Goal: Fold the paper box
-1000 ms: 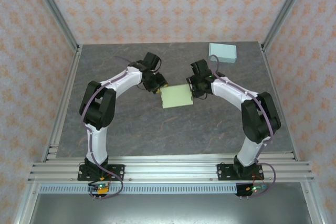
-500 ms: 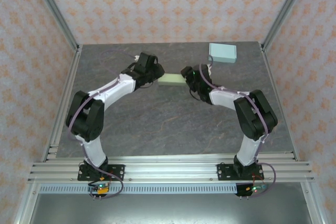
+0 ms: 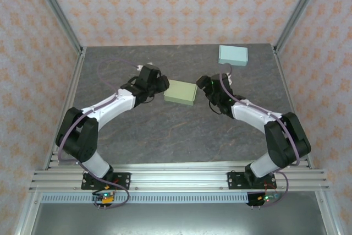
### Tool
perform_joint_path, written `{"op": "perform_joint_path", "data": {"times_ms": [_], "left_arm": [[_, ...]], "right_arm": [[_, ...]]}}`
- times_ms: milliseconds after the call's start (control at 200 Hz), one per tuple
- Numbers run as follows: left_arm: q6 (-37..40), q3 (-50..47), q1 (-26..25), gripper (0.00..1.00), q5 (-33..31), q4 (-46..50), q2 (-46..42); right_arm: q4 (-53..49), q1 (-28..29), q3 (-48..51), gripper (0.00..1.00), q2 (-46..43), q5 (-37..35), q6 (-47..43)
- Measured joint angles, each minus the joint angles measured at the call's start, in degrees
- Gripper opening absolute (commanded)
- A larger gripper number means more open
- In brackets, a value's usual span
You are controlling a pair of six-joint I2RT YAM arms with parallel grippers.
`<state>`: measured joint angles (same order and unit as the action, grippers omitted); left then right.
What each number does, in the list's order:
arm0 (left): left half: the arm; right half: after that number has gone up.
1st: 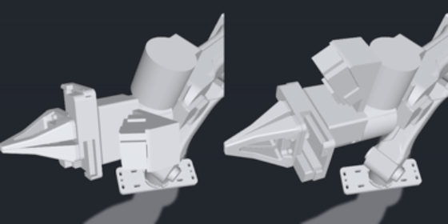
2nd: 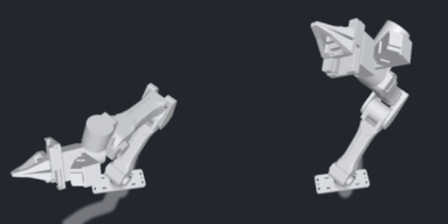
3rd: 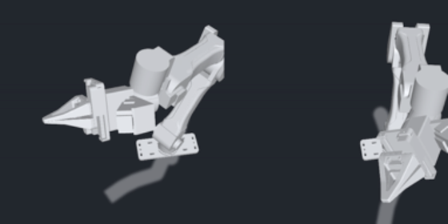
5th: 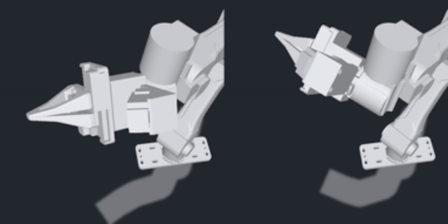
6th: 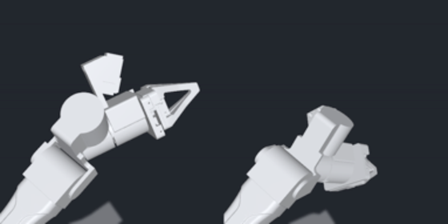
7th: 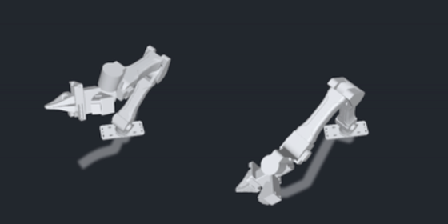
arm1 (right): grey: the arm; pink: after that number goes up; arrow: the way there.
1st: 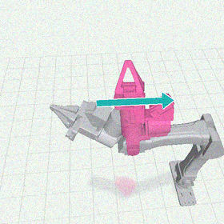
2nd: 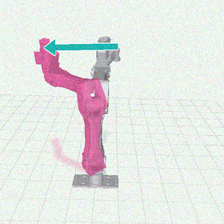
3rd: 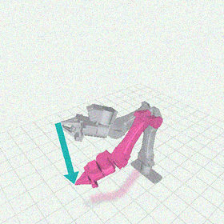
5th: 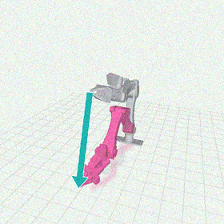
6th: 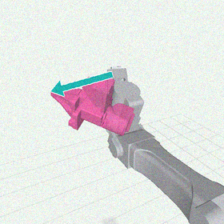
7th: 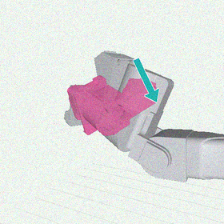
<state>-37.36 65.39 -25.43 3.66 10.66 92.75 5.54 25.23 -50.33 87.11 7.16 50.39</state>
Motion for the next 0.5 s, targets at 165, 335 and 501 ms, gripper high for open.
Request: {"op": "perform_joint_path", "data": {"times_ms": [165, 335, 501], "left_arm": [[6.6, 8.0, 2.8, 0.68, 5.3, 5.6, 4.9], [10.5, 13.4, 3.5, 0.67, 11.8, 6.2, 16.2], [11.4, 13.5, 3.5, 0.63, 13.7, 7.9, 21.8]], "right_arm": [[-9.8, -1.2, -8.8, 0.83, 4.8, 4.4, -4.1], [-12.3, -1.0, -13.8, 0.73, 14.7, 9.8, -6.3], [-14.2, -0.9, -17.9, 0.61, 22.5, 12.9, -9.0]]}}
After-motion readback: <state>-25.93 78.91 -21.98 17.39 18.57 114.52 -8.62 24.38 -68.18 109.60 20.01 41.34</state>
